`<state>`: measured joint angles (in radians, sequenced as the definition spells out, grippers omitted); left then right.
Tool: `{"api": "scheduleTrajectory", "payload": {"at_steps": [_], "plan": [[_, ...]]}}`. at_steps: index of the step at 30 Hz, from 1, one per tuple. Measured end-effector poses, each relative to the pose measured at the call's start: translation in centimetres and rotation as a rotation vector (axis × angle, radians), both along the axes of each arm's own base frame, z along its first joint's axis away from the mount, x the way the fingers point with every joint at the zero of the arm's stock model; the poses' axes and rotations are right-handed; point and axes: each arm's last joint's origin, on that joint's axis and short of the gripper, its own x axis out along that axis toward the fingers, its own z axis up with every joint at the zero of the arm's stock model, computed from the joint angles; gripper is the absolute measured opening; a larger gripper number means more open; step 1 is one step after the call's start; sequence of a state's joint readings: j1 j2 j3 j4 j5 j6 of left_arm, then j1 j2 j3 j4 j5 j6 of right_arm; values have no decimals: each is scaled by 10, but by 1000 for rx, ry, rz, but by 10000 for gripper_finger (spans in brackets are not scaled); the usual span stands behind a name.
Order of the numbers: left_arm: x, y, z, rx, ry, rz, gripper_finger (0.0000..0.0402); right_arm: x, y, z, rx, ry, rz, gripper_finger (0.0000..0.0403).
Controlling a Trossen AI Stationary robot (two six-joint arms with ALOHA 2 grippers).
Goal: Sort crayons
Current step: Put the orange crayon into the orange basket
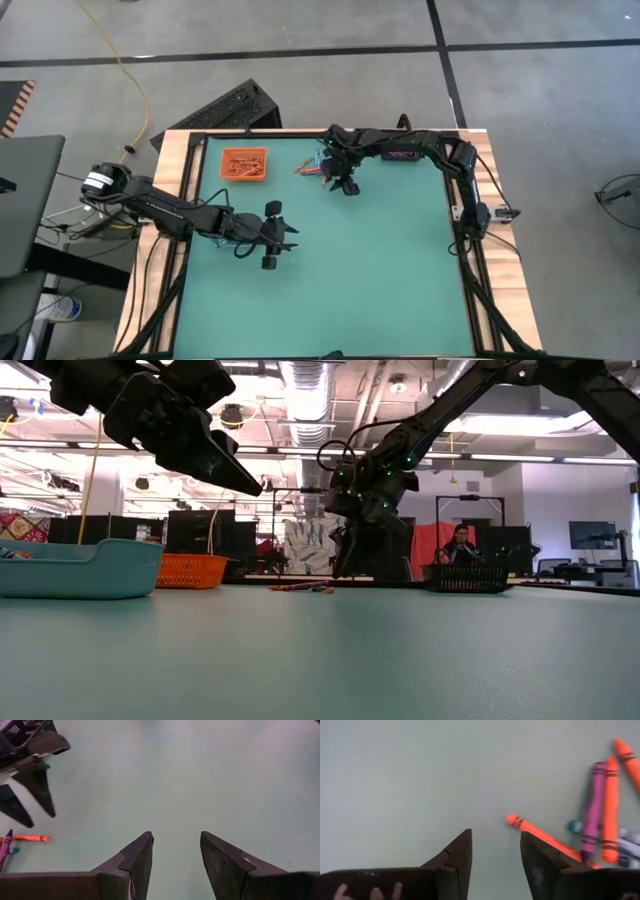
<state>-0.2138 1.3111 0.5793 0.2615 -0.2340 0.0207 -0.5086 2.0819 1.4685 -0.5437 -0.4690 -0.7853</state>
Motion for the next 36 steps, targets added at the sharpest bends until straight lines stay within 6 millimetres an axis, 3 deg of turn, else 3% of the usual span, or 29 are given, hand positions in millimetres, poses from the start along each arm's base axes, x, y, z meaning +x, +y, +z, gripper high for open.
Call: {"api": "scheduleTrajectory", "payload": {"at_steps": [8, 21, 36], "plan": [[0, 0, 1, -3, -9, 4, 155, 11, 16, 1, -66, -34, 87, 159], [2, 0, 4, -5, -50, 26, 155, 11, 8, 4, -38, -64, 47, 159], [4, 4, 8, -16, -101, 92, 155, 12, -3, -2, 134, -47, -97, 159]]}}
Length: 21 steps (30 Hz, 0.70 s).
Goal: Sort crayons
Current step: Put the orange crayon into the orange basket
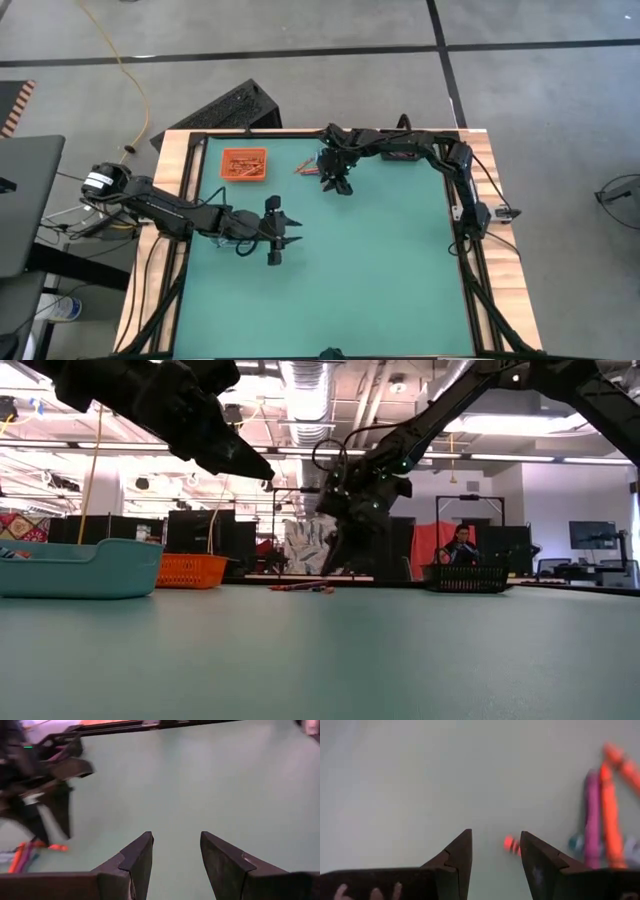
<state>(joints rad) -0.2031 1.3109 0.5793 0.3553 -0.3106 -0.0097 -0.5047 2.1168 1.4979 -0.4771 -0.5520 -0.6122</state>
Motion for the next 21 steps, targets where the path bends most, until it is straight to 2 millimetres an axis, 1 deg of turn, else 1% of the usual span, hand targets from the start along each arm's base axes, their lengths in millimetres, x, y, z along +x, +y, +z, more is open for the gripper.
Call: {"api": "scheduleTrajectory", "payload": {"at_steps": [2, 4, 8, 11, 13, 17, 21], "plan": [[0, 4, 0, -3, -3, 40, 155, -4, 1, -2, 23, 41, -5, 159], [1, 9, 0, -22, -8, 74, 155, -7, 2, 1, 37, 64, -10, 159], [3, 22, 0, -51, -12, 128, 155, -19, 7, 18, 86, 138, -58, 159], [7, 34, -3, -63, -18, 168, 155, -27, 17, 34, 89, 206, -89, 159], [11, 42, -9, -64, -11, 178, 155, -33, 25, 43, 89, 253, -97, 159], [29, 53, -26, -70, -25, 131, 155, -42, 45, 66, 90, 301, -90, 159], [57, 63, -39, -115, -11, 177, 155, -54, 64, 89, 86, 346, -102, 159]]}}
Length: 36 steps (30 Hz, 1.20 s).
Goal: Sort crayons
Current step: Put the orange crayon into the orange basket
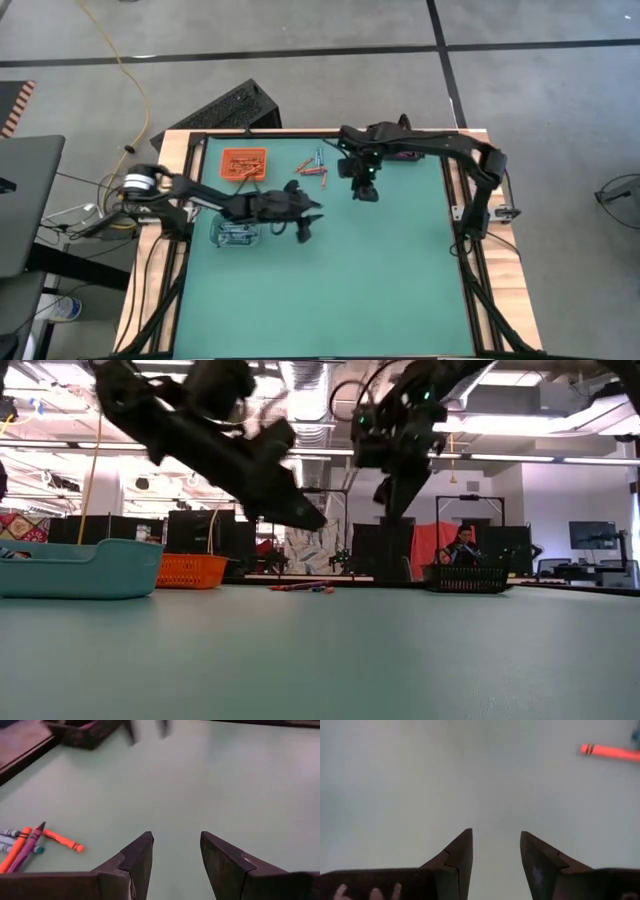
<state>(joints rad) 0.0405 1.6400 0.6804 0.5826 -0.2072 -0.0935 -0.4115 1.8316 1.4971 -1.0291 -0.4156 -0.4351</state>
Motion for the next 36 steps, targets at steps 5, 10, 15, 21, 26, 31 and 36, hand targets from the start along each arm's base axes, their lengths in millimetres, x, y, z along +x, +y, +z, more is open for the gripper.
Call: {"api": "scheduleTrajectory", "payload": {"at_steps": [5, 10, 15, 21, 26, 31, 36], "plan": [[33, 12, -11, -30, 70, 222, 155, -21, 28, 29, -13, 90, -9, 159], [55, 28, -6, -34, 169, 525, 155, -50, 54, 63, -22, 125, -24, 159], [75, 48, 2, -102, 212, 609, 155, -80, 74, 96, -87, 82, -70, 159], [86, 73, -12, -169, 312, 666, 155, -112, 90, 126, -159, -25, -130, 159], [88, 89, -28, -238, 405, 681, 155, -130, 100, 140, -208, -85, -141, 159], [88, 95, -31, -276, 420, 683, 155, -139, 106, 146, -237, -115, -133, 159], [89, 98, -31, -298, 406, 672, 155, -141, 108, 148, -245, -125, -122, 159]]}}
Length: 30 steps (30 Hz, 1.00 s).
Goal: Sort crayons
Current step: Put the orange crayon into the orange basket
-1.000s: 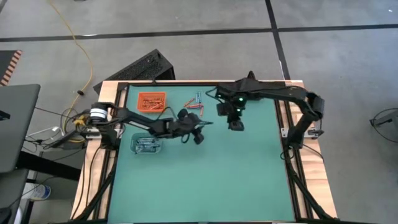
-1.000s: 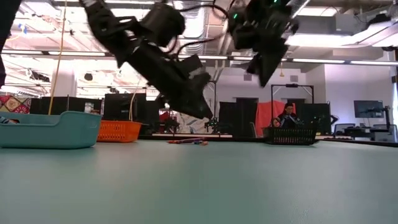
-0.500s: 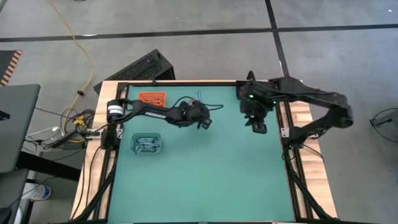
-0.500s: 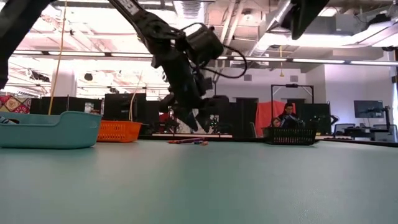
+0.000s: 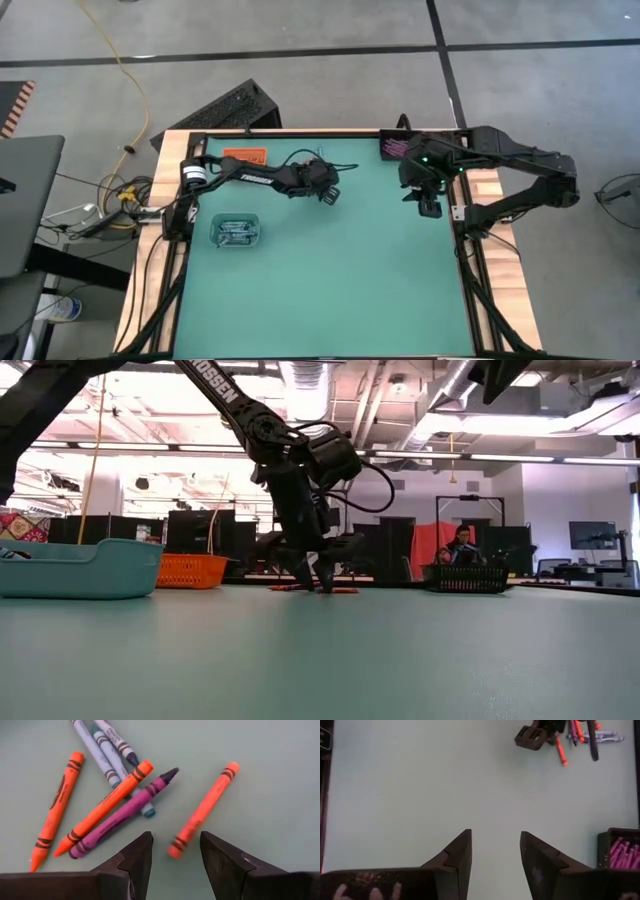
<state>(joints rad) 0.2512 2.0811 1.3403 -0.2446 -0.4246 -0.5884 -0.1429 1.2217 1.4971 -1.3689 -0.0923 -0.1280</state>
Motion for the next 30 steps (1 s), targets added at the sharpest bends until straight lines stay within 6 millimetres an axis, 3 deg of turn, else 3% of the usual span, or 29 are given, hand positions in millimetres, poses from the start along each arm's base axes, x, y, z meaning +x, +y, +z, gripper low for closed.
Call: {"api": "scheduleTrajectory", "payload": {"at_steps": [23, 30], "plan": [[7, -4, 3, -17, -23, -187, 155, 7, -1, 1, -30, -40, 11, 159], [5, 4, 3, -45, -31, -189, 148, 7, -1, 1, -31, -46, 12, 159]]}}
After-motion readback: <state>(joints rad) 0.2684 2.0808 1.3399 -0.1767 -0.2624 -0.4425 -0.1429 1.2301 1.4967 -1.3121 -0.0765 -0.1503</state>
